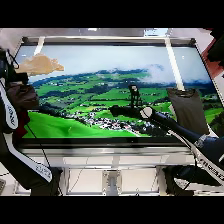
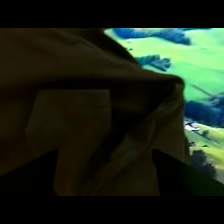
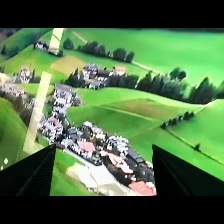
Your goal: Fold the shirts.
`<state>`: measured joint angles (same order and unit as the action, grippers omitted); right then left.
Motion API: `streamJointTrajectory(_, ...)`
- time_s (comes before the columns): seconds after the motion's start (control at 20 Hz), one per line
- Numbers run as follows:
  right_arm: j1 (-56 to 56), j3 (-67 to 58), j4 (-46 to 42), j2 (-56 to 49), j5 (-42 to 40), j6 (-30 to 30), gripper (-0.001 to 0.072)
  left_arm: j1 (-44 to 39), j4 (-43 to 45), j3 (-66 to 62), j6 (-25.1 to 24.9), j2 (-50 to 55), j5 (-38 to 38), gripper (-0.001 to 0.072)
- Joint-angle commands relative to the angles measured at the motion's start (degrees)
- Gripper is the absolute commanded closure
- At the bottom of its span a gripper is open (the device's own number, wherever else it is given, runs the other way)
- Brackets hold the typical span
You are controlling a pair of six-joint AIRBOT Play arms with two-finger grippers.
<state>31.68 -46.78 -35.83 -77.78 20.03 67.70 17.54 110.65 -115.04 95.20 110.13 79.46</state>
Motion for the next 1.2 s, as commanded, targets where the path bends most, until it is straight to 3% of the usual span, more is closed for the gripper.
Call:
streamJointTrajectory(0.0,-0.04,0.00,0.09,0.00,3.21,-0.04,0.0028,2.16,1.81,0.07,-0.15,4.11,2.43,-0.0010)
streamJointTrajectory(0.2,-0.04,0.00,0.72,0.02,3.19,0.00,0.0030,2.21,1.44,0.07,-1.01,5.90,-1.31,0.0000)
streamJointTrajectory(0.25,-0.04,0.00,0.79,0.02,3.06,-0.02,0.0030,2.21,1.38,0.00,-0.98,5.88,-1.73,0.0177)
streamJointTrajectory(0.3,-0.04,0.00,0.79,0.04,2.95,-0.02,0.0031,2.16,0.72,-0.57,-0.96,5.86,-1.62,0.0685)
streamJointTrajectory(0.45,-1.11,-0.04,1.33,0.98,0.96,-0.02,0.0033,1.95,-7.93,-3.61,-1.51,4.87,-1.49,0.0695)
streamJointTrajectory(0.55,-4.39,-1.31,1.31,3.21,1.73,-0.04,0.0173,1.27,-14.51,-3.96,-4.33,1.70,-3.06,0.0695)
streamJointTrajectory(0.6,-6.86,-2.62,1.01,4.85,3.02,-0.09,0.0204,0.90,-17.97,-3.93,-5.01,-0.35,-3.85,0.0695)
streamJointTrajectory(0.7,-12.63,-5.55,0.24,8.98,6.08,-0.09,0.0204,-0.17,-27.26,-3.93,-6.82,-5.25,-5.07,0.0695)
streamJointTrajectory(0.95,-27.98,-11.91,-3.63,22.99,12.31,-0.24,0.0204,-8.17,-57.24,-3.93,-17.77,-17.00,-5.22,0.0696)
streamJointTrajectory(1.05,-33.24,-13.33,-6.47,28.81,12.20,-0.26,0.0204,-14.14,-65.11,-3.93,-20.11,-18.99,-3.48,0.0696)
streamJointTrajectory(1.15,-37.94,-13.73,-8.96,33.97,11.45,-0.26,0.0204,-21.70,-67.73,-3.32,-21.57,-19.12,-1.42,0.0696)
